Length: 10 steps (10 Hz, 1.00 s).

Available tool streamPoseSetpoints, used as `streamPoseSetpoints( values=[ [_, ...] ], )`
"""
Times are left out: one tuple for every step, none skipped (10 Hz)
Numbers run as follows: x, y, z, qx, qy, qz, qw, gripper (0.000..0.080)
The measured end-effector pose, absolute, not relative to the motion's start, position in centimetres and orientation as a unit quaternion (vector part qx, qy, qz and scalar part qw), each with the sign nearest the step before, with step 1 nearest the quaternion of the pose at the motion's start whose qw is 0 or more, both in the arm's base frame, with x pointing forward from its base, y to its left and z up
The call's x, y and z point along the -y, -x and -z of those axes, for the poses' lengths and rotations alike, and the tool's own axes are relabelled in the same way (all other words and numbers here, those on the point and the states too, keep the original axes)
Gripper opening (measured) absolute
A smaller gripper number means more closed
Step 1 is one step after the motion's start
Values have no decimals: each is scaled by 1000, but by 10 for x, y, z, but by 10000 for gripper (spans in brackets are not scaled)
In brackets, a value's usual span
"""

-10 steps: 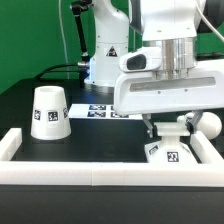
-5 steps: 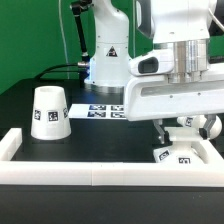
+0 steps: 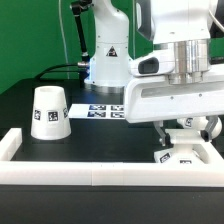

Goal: Assemble lamp

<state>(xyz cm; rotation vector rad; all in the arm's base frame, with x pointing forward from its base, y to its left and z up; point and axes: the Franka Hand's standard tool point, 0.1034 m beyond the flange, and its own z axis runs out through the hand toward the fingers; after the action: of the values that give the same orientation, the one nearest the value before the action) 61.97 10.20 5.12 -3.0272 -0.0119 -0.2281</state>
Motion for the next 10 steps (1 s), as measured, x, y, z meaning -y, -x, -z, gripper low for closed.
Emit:
streamPoseSetpoints(
  values=[
    [-102, -620, -52, 4, 996, 75, 53, 673],
    [-101, -615, -56, 3, 996, 75, 52, 673],
    [-102, -608, -60, 2, 996, 73, 52, 694],
    [-102, -598, -64, 0, 996, 71, 51, 694],
    [-102, -585, -69, -3, 996, 72, 49, 698],
    [-102, -570, -73, -6, 996, 69, 48, 698],
    [-105, -557, -76, -7, 996, 69, 48, 698],
    [-111, -547, -78, 0, 997, 68, 47, 698],
    [-120, -540, -81, 10, 996, 71, 47, 698],
    [-128, -537, -82, 60, 995, 73, 41, 698]
  ],
)
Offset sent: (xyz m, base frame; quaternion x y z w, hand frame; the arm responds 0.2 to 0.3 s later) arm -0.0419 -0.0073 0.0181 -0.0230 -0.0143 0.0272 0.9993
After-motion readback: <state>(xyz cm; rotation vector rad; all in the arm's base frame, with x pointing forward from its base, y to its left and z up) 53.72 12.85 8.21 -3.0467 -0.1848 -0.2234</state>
